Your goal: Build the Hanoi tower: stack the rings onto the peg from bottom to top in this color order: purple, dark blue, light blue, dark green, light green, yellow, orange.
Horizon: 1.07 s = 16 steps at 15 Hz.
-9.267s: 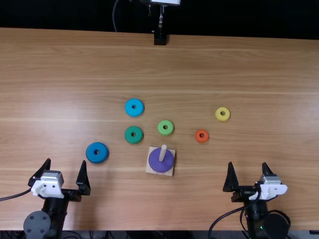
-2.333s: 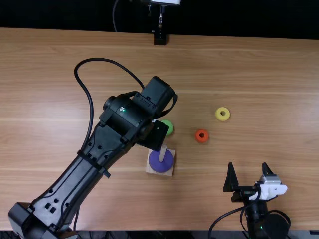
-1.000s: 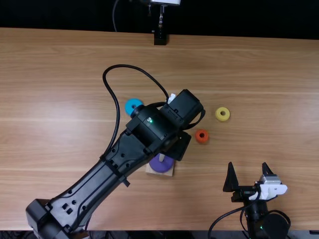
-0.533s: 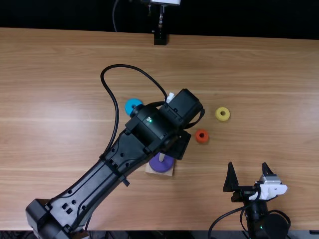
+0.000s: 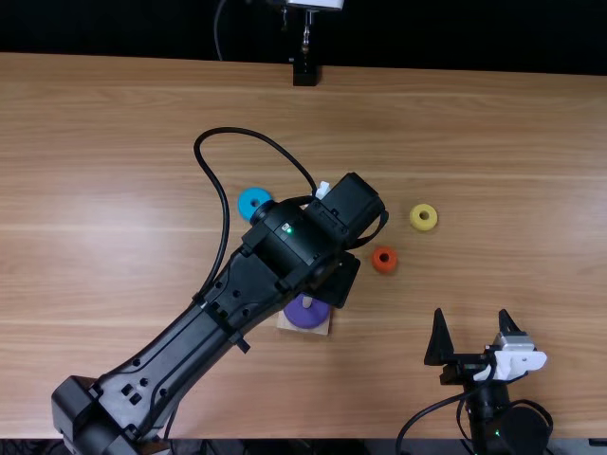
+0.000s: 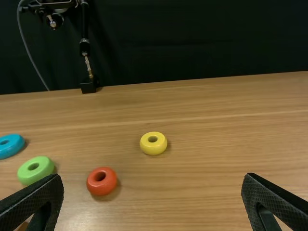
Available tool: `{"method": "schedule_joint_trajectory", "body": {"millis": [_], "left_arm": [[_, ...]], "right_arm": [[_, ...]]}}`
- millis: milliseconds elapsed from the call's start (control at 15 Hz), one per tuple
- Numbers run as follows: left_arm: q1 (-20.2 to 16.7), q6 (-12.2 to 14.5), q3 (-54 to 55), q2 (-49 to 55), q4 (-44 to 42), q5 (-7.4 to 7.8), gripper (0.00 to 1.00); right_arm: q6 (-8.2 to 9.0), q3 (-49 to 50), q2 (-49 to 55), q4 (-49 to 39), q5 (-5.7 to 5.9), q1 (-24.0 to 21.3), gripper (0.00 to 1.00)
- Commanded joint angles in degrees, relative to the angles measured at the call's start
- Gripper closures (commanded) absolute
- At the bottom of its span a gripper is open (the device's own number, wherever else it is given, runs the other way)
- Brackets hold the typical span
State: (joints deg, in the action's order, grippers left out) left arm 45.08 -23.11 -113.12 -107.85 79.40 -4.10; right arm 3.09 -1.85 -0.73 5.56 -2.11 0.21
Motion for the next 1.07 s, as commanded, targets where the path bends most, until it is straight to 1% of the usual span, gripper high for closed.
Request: {"method": "schedule_joint_trajectory", "body": {"millis": [0,200,333,467,733,867,933,1000], "left_arm": [[0.89,-0.83,1.32,-0.43,0.13,-0.12,1.00],[1.15,-1.25,1.32,-0.34,0.13,-0.12,1.00],[1.59,-2.73,1.41,-0.16,0.13,-0.12,1.00],[1.59,-2.83,2.03,-0.08,0.13,-0.12,1.00],[1.59,-2.73,7.39,0.71,-0.19,-0.12,1.00],[1.50,-2.62,7.92,0.89,-0.72,-0.02,1.00],[1.33,-2.62,8.00,1.07,-0.72,-0.02,0.72],[1.24,-2.62,8.09,1.07,-0.72,0.09,0.26]], "right_arm": [[0.07,0.88,0.73,0.62,0.00,-0.82,0.00],[0.07,0.88,0.73,0.62,0.00,-0.82,0.00],[0.07,0.88,0.73,0.51,0.00,-0.82,0.00],[0.07,0.88,0.73,0.62,0.00,-0.82,0.00],[0.07,0.88,0.73,0.51,0.00,-0.82,0.00],[0.07,0.88,0.73,0.62,0.00,-0.82,0.00],[0.07,0.88,0.73,0.62,0.00,-0.82,0.00],[0.07,0.88,0.73,0.62,0.00,-0.82,0.00]]}}
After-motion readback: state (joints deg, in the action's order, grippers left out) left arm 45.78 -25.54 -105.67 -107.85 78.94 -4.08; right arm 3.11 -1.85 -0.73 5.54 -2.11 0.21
